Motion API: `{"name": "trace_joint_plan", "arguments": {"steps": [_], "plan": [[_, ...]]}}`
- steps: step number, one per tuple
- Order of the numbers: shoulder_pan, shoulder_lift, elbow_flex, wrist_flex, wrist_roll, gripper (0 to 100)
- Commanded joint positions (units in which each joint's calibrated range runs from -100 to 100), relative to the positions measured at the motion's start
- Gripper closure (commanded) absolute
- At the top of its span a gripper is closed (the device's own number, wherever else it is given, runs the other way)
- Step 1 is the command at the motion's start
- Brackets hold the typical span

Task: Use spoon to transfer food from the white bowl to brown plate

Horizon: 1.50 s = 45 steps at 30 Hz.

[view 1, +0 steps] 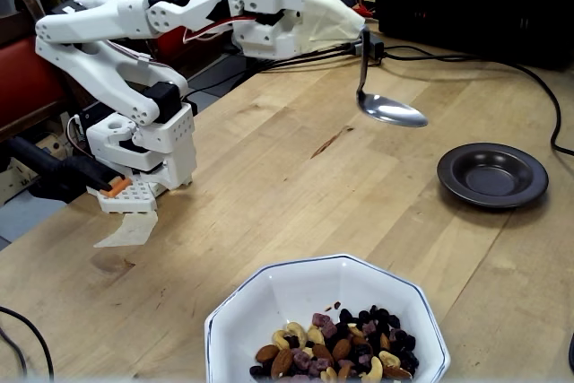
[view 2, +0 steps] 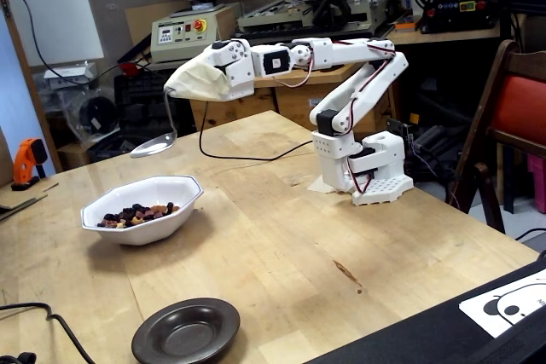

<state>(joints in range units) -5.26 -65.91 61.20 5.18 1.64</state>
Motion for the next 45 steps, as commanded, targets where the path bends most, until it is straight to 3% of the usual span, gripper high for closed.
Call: {"name": "trace_joint_plan", "arguments": {"steps": [1,15,24,35,45], "plan": [[0.81,5.62,-8.27,-0.2,0.24,98],[13.4,9.64,-8.98,-1.07,0.24,97],[18.96,10.58,-8.19,-10.79,1.86,97],[21.63,9.64,7.57,-17.27,7.23,98],[21.7,10.41,15.18,-30.79,10.31,98]]}}
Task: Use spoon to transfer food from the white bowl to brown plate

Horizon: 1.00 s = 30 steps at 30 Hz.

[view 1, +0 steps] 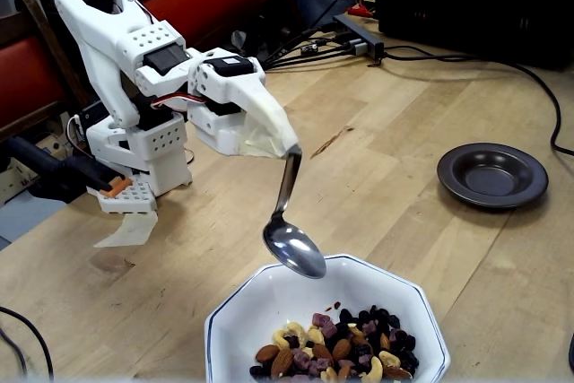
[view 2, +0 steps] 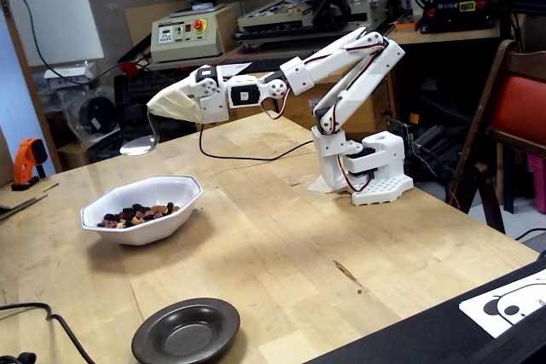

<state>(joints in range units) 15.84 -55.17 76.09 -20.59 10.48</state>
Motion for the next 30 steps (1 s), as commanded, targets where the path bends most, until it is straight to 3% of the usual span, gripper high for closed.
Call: {"name": "trace_joint_plan", "arguments": {"steps": [1,16,30], "plan": [[0.61,-0.32,0.9,-5.73,2.0,98],[0.61,-0.15,9.22,-7.55,6.2,98],[0.98,9.17,2.4,-8.18,6.25,98]]}}
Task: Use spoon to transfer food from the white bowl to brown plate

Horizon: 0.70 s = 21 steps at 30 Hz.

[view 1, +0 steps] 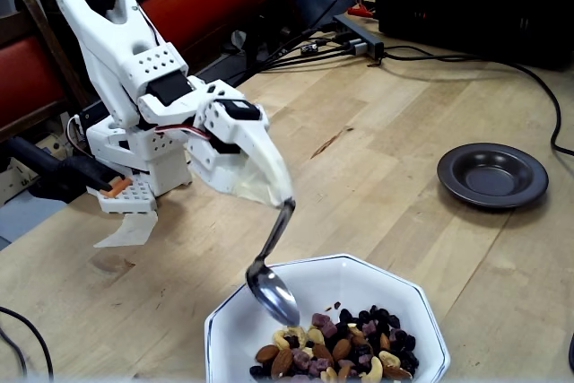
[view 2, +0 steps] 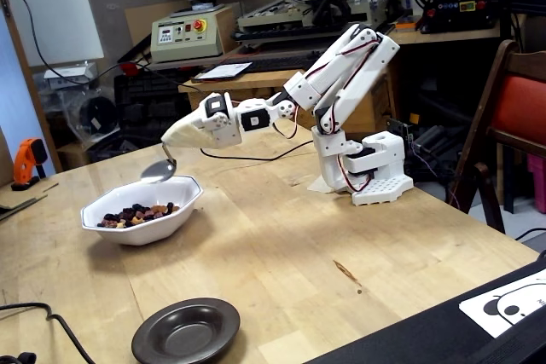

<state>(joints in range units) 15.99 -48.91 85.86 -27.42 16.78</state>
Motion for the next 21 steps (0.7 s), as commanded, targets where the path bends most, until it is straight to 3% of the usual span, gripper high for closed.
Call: {"name": "trace_joint_plan", "arguments": {"steps": [1,16,21], "plan": [[0.83,4.19,-8.69,-1.36,-0.05,98],[0.9,16.6,-15.86,-1.44,0.54,98],[0.9,17.88,-15.95,-1.44,4.0,98]]}}
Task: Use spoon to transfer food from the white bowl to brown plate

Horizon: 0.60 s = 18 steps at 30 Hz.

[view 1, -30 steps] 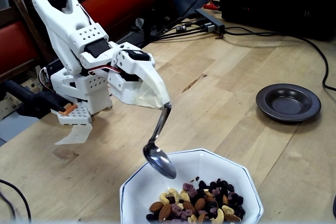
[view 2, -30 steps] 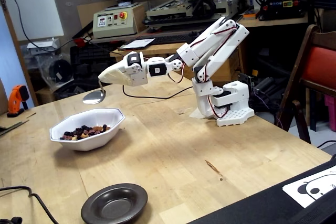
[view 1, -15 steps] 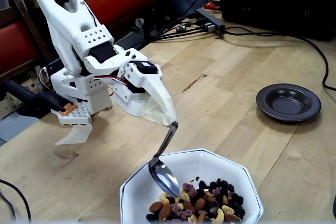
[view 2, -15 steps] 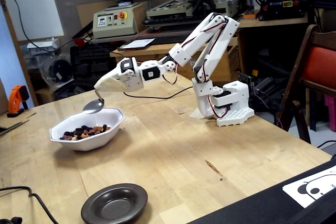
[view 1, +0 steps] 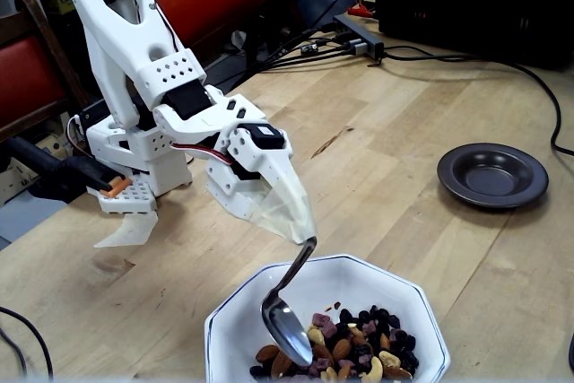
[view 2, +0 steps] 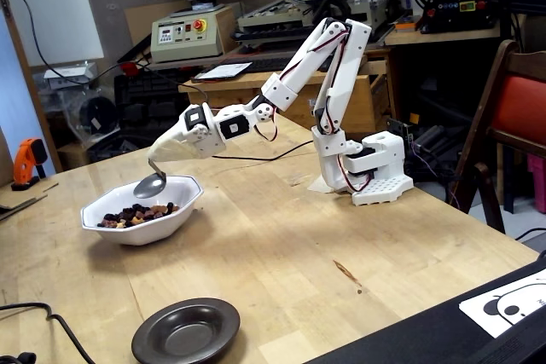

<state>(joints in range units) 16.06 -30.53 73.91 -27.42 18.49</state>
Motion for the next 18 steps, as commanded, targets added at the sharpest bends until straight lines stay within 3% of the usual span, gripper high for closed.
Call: {"name": "trace_joint_plan", "arguments": {"steps": [1,18], "plan": [[0.83,-0.41,-3.99,-1.44,3.08,98],[0.24,1.47,-3.55,-1.51,6.4,97]]}}
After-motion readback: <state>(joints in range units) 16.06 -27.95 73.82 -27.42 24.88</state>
